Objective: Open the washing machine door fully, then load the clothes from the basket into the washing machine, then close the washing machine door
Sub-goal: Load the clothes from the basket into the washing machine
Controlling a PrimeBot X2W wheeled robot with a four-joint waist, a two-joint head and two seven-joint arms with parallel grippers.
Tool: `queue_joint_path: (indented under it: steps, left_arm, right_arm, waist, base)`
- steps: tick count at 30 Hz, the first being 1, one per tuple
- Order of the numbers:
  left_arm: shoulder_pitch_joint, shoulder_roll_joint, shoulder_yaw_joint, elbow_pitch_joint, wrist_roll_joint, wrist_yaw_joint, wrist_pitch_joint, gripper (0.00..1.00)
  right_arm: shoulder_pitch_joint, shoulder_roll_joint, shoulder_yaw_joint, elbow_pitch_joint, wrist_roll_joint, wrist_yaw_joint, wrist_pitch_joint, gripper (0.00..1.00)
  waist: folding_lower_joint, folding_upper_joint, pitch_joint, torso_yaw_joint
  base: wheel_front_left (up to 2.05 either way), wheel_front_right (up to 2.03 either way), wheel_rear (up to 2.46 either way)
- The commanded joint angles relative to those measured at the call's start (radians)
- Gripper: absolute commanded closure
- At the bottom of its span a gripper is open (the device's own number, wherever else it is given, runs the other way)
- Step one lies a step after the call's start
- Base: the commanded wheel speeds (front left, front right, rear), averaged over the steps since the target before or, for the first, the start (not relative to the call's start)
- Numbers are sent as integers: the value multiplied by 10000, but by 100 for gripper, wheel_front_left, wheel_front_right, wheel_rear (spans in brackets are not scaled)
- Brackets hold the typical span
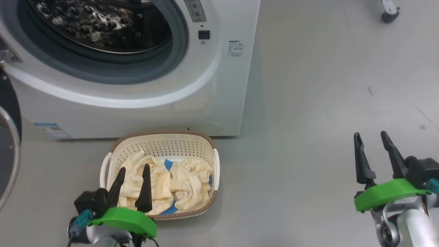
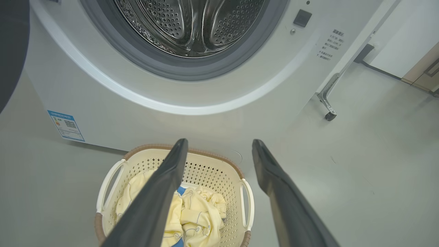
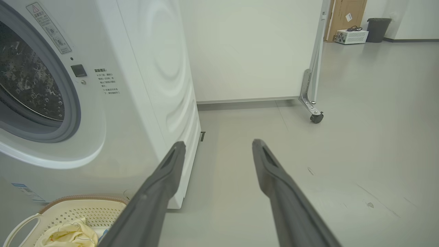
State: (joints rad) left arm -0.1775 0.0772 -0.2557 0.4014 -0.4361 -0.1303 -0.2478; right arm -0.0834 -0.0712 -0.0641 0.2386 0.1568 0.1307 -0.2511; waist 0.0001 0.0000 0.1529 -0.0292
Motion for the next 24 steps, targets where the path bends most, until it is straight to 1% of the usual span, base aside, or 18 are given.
queue_joint_path:
  steps: [1, 7, 11, 17, 18, 20, 24]
  left_arm:
    - [-512, 83, 307, -115, -101, -4, -139, 0]
    - [-1447, 322, -1, 740, -88, -4, -139, 0]
    - [-2176, 539, -212, 1633, -220, -4, -91, 0]
    - [-3412, 869, -715, 3255, -506, -4, 432, 0]
    - [-3412, 869, -715, 3255, -506, -4, 432, 0]
    - [-3800, 936, -983, 3654, -743, -4, 558, 0]
    - [-4453, 1252, -1719, 4457, -1097, -4, 913, 0]
  right_arm:
    - [-464, -154, 196, -256, -71, 0, -107, 0]
    - [-906, -168, 209, -309, 13, 0, -107, 0]
    - [-1149, -139, 304, -356, 86, 0, -107, 0]
    - [-1462, -86, 404, -452, 155, 0, -107, 0]
    - [-1462, -86, 404, -452, 155, 0, -107, 0]
    - [-1557, -62, 449, -490, 174, 0, -107, 0]
    - [-1732, -5, 601, -528, 220, 0, -107, 0]
  waist:
    - [-1, 0, 698, -499]
    - [-1, 0, 1827, -1181]
    - [-1, 0, 2513, -1593]
    - [-1, 0, 3485, -2138]
    - [-1, 0, 3485, -2138]
    - [-1, 0, 3792, -2312]
    - [-1, 0, 4350, -2683]
  base:
    - [0, 0, 0]
    - [0, 0, 0]
    - [0, 0, 0]
    - [0, 0, 0]
    - [0, 0, 0]
    - [0, 0, 0]
    - [0, 0, 0]
